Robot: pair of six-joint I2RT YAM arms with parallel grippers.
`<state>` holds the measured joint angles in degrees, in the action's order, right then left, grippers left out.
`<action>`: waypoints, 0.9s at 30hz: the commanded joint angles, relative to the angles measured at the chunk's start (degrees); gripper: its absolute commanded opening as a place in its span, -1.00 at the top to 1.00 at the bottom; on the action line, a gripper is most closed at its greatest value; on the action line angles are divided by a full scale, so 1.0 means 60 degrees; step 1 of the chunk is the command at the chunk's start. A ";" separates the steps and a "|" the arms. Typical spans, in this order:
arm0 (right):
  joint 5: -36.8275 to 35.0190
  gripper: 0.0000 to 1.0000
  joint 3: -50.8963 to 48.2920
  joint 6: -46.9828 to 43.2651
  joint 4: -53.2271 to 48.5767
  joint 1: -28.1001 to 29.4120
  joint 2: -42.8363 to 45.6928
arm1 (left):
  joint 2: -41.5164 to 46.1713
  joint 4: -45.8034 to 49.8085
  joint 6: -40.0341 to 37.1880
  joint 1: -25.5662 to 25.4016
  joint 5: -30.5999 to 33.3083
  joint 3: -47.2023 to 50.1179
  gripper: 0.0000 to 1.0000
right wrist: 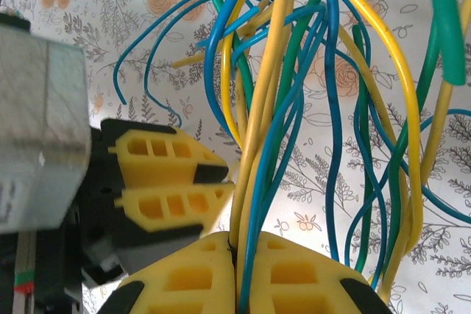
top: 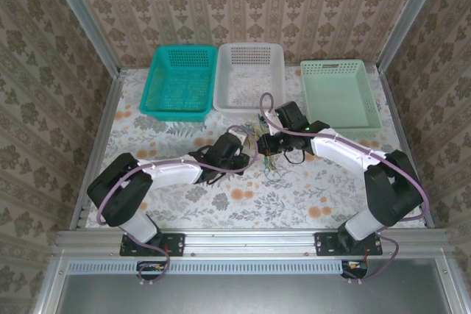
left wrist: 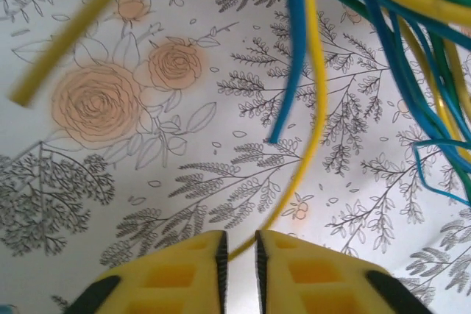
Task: Untangle the cables
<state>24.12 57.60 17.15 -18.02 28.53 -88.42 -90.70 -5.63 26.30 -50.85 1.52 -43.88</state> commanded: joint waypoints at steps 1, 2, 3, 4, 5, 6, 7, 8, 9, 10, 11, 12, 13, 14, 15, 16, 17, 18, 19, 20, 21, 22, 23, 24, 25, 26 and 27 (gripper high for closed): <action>0.0507 0.96 -0.0187 -0.0153 -0.0276 -0.0214 0.0333 | 0.0556 0.0121 -0.0324 0.0221 0.0224 0.0150 0.73; 0.0521 0.94 -0.0202 -0.0225 -0.0402 -0.0290 0.0362 | 0.0717 0.0186 -0.0362 0.0316 0.0310 0.0214 0.80; 0.0496 0.92 -0.0205 -0.0299 -0.0534 -0.0365 0.0393 | 0.0894 0.0200 -0.0387 0.0434 0.0362 0.0328 0.92; 0.0480 0.91 -0.0215 -0.0347 -0.0656 -0.0435 0.0427 | 0.1078 0.0225 -0.0398 0.0541 0.0400 0.0435 1.00; 0.0443 0.90 -0.0220 -0.0442 -0.0795 -0.0533 0.0478 | 0.1288 0.0271 -0.0372 0.0707 0.0460 0.0552 1.00; 0.0318 0.89 -0.0212 -0.0531 -0.0934 -0.0601 0.0502 | 0.1493 0.0293 -0.0379 0.0864 0.0444 0.0648 1.00; 0.0146 0.89 -0.0194 -0.0602 -0.1055 -0.0635 0.0540 | 0.1697 0.0266 -0.0392 0.0998 0.0346 0.0743 1.00; 0.0024 0.89 -0.0181 -0.0678 -0.1156 -0.0661 0.0563 | 0.1889 0.0212 -0.0406 0.1127 0.0189 0.0818 1.00; 0.0020 0.89 -0.0182 -0.0707 -0.1147 -0.0659 0.0578 | 0.2023 0.0191 -0.0414 0.1171 0.0102 0.0845 1.00; 0.0091 0.89 -0.0192 -0.0683 -0.1077 -0.0661 0.0601 | 0.2101 0.0231 -0.0419 0.1180 0.0129 0.0837 0.87; 0.0284 0.90 -0.0198 -0.0620 -0.0938 -0.0662 0.0579 | 0.2171 0.0265 -0.0385 0.1180 0.0120 0.0813 0.73; 0.0471 0.90 -0.0236 -0.0570 -0.0767 -0.0668 0.0547 | 0.2201 0.0201 -0.0342 0.1180 -0.0030 0.0770 0.62; 0.0633 0.91 -0.0262 -0.0544 -0.0623 -0.0651 0.0506 | 0.2196 0.0087 -0.0295 0.1180 -0.0234 0.0740 0.49; 0.0696 0.93 -0.0268 -0.0544 -0.0513 -0.0641 0.0448 | 0.2153 -0.0110 -0.0153 0.1180 -0.0581 0.0682 0.32; 0.0654 0.94 -0.0258 -0.0600 -0.0472 -0.0588 0.0394 | 0.2051 -0.0370 -0.0011 0.1191 -0.1031 0.0617 0.23; 0.0531 0.94 -0.0231 -0.0697 -0.0476 -0.0535 0.0353 | 0.1955 -0.0611 0.0102 0.1208 -0.1524 0.0553 0.17; 0.0369 0.95 -0.0211 -0.0892 -0.0489 -0.0449 0.0317 | 0.1817 -0.0760 0.0311 0.1245 -0.1887 0.0436 0.13; 0.0107 0.94 -0.0217 -0.1101 -0.0507 -0.0330 0.0325 | 0.1685 -0.0794 0.0533 0.1289 -0.2088 0.0333 0.07; -0.0099 0.95 -0.0230 -0.1242 -0.0512 -0.0241 0.0354 | 0.1584 -0.0833 0.0730 0.1365 -0.2233 0.0286 0.03; -0.0269 0.94 -0.0276 -0.1352 -0.0466 -0.0187 0.0412 | 0.1452 -0.1016 0.0933 0.1490 -0.2526 0.0263 -0.07; -0.0359 0.95 -0.0322 -0.1378 -0.0414 -0.0171 0.0461 | 0.1335 -0.1297 0.1191 0.1637 -0.2940 0.0307 -0.21; -0.0460 0.95 -0.0365 -0.1376 -0.0339 -0.0171 0.0530 | 0.1238 -0.1591 0.1370 0.1753 -0.3299 0.0357 -0.27; -0.0585 0.95 -0.0421 -0.1382 -0.0283 -0.0171 0.0605 | 0.1150 -0.1940 0.1477 0.1820 -0.3653 0.0406 -0.29; -0.0654 0.96 -0.0437 -0.1400 -0.0270 -0.0156 0.0648 | 0.1106 -0.2109 0.1430 0.1792 -0.3847 0.0382 -0.29; -0.0676 0.96 -0.0445 -0.1431 -0.0273 -0.0156 0.0660 | 0.1075 -0.2037 0.1277 0.1704 -0.3865 0.0293 -0.29; -0.0665 0.95 -0.0429 -0.1489 -0.0266 -0.0129 0.0666 | 0.1056 -0.1727 0.0992 0.1546 -0.3699 0.0093 -0.31; -0.0677 0.94 -0.0426 -0.1555 -0.0227 -0.0066 0.0671 | 0.1041 -0.1250 0.0684 0.1392 -0.3357 -0.0167 -0.33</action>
<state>21.96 55.42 10.07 -21.08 27.64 -86.46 -84.23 -13.23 31.92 -40.73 -15.92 -41.21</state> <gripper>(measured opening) 0.082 0.660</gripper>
